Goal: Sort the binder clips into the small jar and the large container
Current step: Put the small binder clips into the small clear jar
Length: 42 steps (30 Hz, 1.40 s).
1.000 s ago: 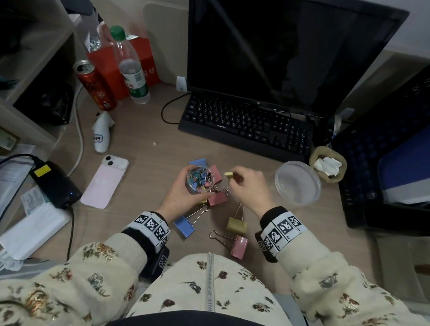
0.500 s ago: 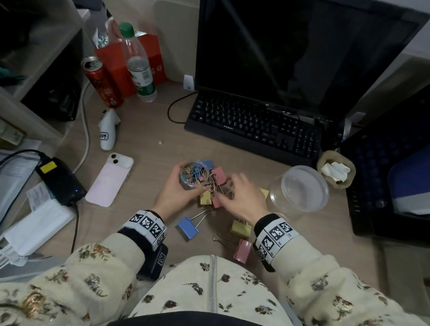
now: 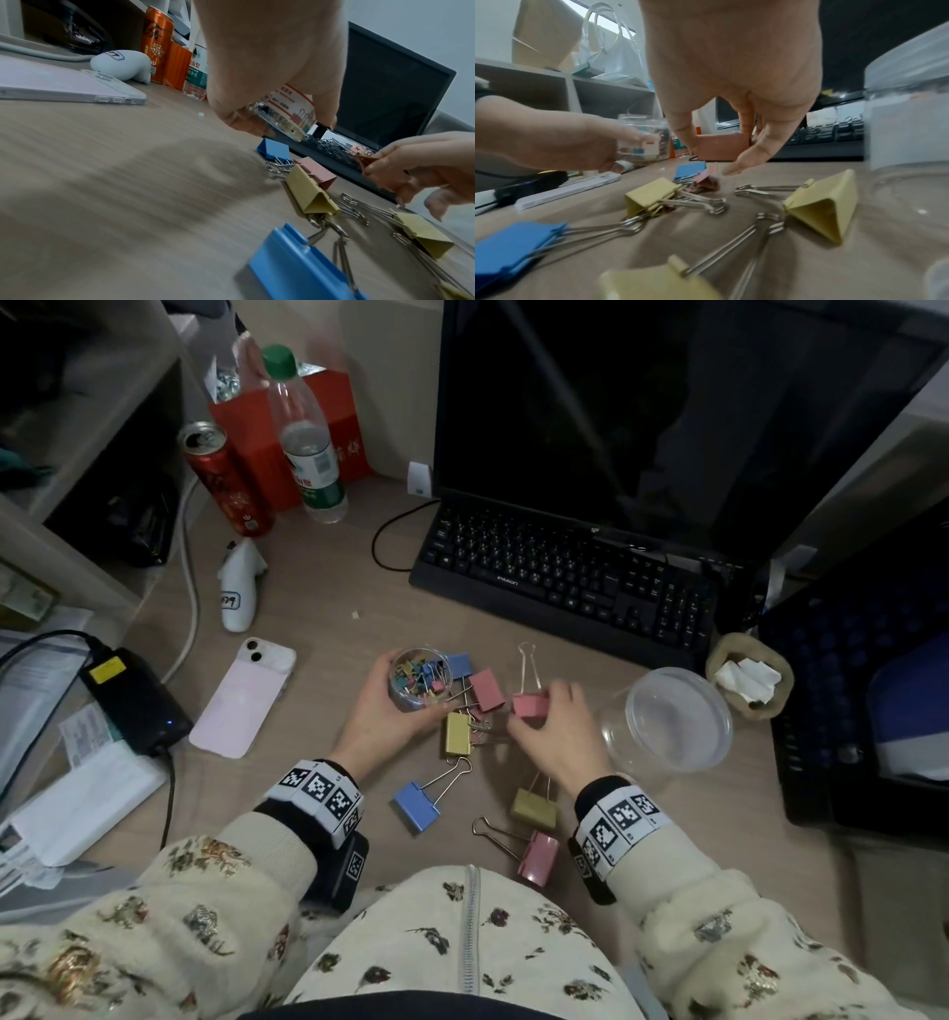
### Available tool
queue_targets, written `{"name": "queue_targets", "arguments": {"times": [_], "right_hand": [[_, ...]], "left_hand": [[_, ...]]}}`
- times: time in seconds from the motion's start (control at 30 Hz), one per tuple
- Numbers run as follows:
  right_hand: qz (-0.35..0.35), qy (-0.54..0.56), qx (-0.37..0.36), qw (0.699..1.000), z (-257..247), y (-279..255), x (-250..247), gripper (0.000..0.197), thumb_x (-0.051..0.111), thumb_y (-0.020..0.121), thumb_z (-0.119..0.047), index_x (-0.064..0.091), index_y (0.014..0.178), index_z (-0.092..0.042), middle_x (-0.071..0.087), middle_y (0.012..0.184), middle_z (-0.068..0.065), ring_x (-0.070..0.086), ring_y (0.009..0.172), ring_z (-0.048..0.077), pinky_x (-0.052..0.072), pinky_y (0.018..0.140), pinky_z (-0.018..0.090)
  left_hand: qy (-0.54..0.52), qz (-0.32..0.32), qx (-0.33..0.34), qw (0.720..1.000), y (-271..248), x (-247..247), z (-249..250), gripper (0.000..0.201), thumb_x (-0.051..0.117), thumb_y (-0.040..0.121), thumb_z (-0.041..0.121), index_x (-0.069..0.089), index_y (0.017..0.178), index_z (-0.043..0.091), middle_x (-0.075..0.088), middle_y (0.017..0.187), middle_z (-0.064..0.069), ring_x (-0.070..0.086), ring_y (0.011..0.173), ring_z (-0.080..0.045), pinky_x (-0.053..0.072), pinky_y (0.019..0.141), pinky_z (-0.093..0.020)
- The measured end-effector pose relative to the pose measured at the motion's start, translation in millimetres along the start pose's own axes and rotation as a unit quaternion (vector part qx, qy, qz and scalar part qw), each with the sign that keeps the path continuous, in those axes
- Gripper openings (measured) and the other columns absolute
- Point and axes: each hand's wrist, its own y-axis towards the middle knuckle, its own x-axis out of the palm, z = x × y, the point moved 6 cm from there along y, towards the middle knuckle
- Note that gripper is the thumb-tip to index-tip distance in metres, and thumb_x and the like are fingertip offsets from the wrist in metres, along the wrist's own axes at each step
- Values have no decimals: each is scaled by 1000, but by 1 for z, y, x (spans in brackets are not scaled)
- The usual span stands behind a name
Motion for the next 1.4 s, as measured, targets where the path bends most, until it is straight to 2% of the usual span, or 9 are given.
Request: {"name": "queue_targets", "arguments": {"times": [0.17, 0.27, 0.37, 0.47, 0.67, 0.8, 0.93, 1.17, 1.4], "right_hand": [[8, -81, 35, 996, 16, 8, -9, 58, 60, 86, -49, 44, 124, -9, 42, 121, 10, 57, 103, 32, 50, 78, 39], [19, -115, -33, 993, 0, 1, -7, 56, 60, 87, -42, 40, 132, -14, 34, 133, 8, 58, 100, 30, 50, 72, 36], [-50, -139, -143, 979, -24, -7, 15, 51, 60, 83, -33, 45, 129, -18, 43, 129, 3, 54, 107, 25, 50, 84, 38], [-103, -186, -143, 967, -29, -10, 33, 58, 63, 78, -29, 44, 131, -17, 49, 129, 3, 48, 119, 25, 45, 93, 38], [-109, -213, -151, 959, -33, -11, 38, 44, 57, 88, -29, 47, 128, -14, 61, 107, 7, 61, 96, 28, 48, 72, 35], [-101, -121, -163, 974, -41, -17, 37, 34, 55, 91, -28, 52, 122, -14, 62, 104, 9, 62, 94, 28, 52, 73, 36], [-92, -78, -163, 979, -54, -23, 44, 21, 56, 91, -30, 59, 102, -13, 64, 96, 7, 63, 86, 25, 53, 71, 34], [-141, -72, -193, 968, -70, -41, 63, 32, 57, 88, -48, 59, 88, -16, 64, 86, 5, 60, 77, 24, 51, 65, 36], [-35, -119, -175, 977, -51, -27, 54, 41, 60, 87, -28, 50, 123, -12, 50, 126, 8, 51, 112, 28, 51, 84, 43]], "left_hand": [[4, -6, 1, 1000, -2, 2, 0, 76, 88, 66, 31, 42, 126, 29, 52, 109, 26, 50, 99, 16, 39, 80, -5], [4, -3, 5, 1000, -3, 1, 1, 74, 88, 66, 30, 43, 124, 28, 53, 108, 25, 51, 96, 21, 41, 78, -3], [-1, 3, 8, 1000, -2, -2, 1, 74, 89, 66, 27, 44, 124, 25, 54, 108, 22, 49, 92, 28, 41, 78, 1], [-3, 7, 2, 1000, -2, -6, -2, 79, 90, 65, 29, 45, 130, 20, 55, 112, 22, 52, 100, 20, 44, 89, -9], [-2, 13, -6, 1000, -6, -14, -6, 85, 90, 64, 30, 43, 134, 20, 55, 114, 20, 53, 104, 8, 44, 95, -17], [-6, 20, -6, 1000, -6, -17, -4, 80, 89, 65, 27, 43, 131, 22, 53, 109, 23, 52, 99, 12, 42, 80, -5], [1, 25, 2, 1000, -4, -17, -1, 84, 89, 64, 27, 43, 134, 17, 54, 111, 20, 54, 104, 2, 42, 94, -16], [-3, 28, 10, 1000, -4, -18, -3, 82, 90, 63, 26, 45, 131, 17, 54, 110, 22, 51, 101, 14, 44, 92, -13], [2, 11, 7, 1000, -4, -13, -9, 84, 90, 63, 29, 45, 133, 18, 55, 112, 21, 52, 102, 15, 43, 93, -12]]}}
